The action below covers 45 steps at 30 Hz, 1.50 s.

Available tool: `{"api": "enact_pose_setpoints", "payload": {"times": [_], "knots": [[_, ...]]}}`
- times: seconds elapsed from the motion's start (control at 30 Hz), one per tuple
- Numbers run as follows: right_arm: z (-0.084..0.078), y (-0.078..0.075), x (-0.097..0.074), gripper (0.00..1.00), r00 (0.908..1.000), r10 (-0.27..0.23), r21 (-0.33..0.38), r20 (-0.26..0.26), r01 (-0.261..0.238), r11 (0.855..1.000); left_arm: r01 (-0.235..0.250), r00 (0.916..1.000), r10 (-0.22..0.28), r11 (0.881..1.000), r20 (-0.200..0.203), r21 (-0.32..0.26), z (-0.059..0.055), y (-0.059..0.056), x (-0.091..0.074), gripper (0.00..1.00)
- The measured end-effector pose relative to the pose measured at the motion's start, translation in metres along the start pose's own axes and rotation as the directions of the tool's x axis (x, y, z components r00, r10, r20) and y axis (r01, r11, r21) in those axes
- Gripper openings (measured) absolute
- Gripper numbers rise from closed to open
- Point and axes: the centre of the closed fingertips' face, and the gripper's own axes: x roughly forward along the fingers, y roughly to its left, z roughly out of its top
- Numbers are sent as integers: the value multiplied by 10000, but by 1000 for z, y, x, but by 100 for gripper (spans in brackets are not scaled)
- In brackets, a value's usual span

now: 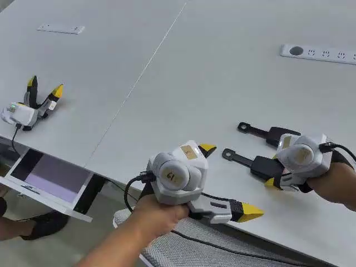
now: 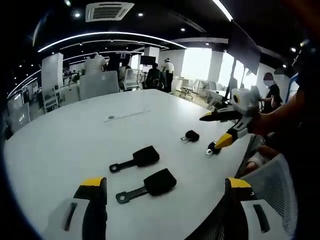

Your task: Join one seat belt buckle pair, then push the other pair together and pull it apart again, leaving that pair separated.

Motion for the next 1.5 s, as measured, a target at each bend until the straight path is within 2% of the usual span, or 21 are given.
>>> {"api": "enact_pose_setpoints", "payload": {"times": [0.2,0.3,0.37,0.47,0.57,0.8,0.87,0.93,1.27,1.5], "knots": [[-13,11,-2,98,9968,768,-540,-236,-780,9955,21,9998,-9,9979,-178,649,5,-12,6,100],[-14,19,1,98,9912,1306,-917,-205,-1320,9870,70,9996,-40,9948,-289,1021,5,-16,5,100],[-16,25,2,99,9877,1512,-968,-387,-1543,9833,150,9993,-111,9934,-349,1136,3,-18,3,100],[-16,29,3,99,9875,1515,-1025,-439,-1553,9825,347,9989,-306,9922,-360,1199,0,-20,0,100],[-13,34,5,99,9896,1363,-928,-459,-1401,9858,519,9980,-478,9928,-402,1084,-5,-15,-2,100],[-10,41,9,99,9942,1013,-564,-356,-1032,9931,526,9984,-542,9953,181,816,4,-5,-8,100],[-10,43,10,99,9948,937,-483,-388,-955,9943,552,9982,-568,9954,182,787,4,-2,-9,100],[-11,43,11,99,9950,913,-396,-414,-929,9949,508,9985,-521,9955,145,800,2,0,-11,100],[-6,39,5,99,9971,691,-342,-333,-702,9969,166,9985,-185,9992,521,376,4,14,-22,100],[-8,35,1,99,9971,661,-304,-380,-673,9973,17,9985,-40,9991,546,417,8,19,-26,100]]}}
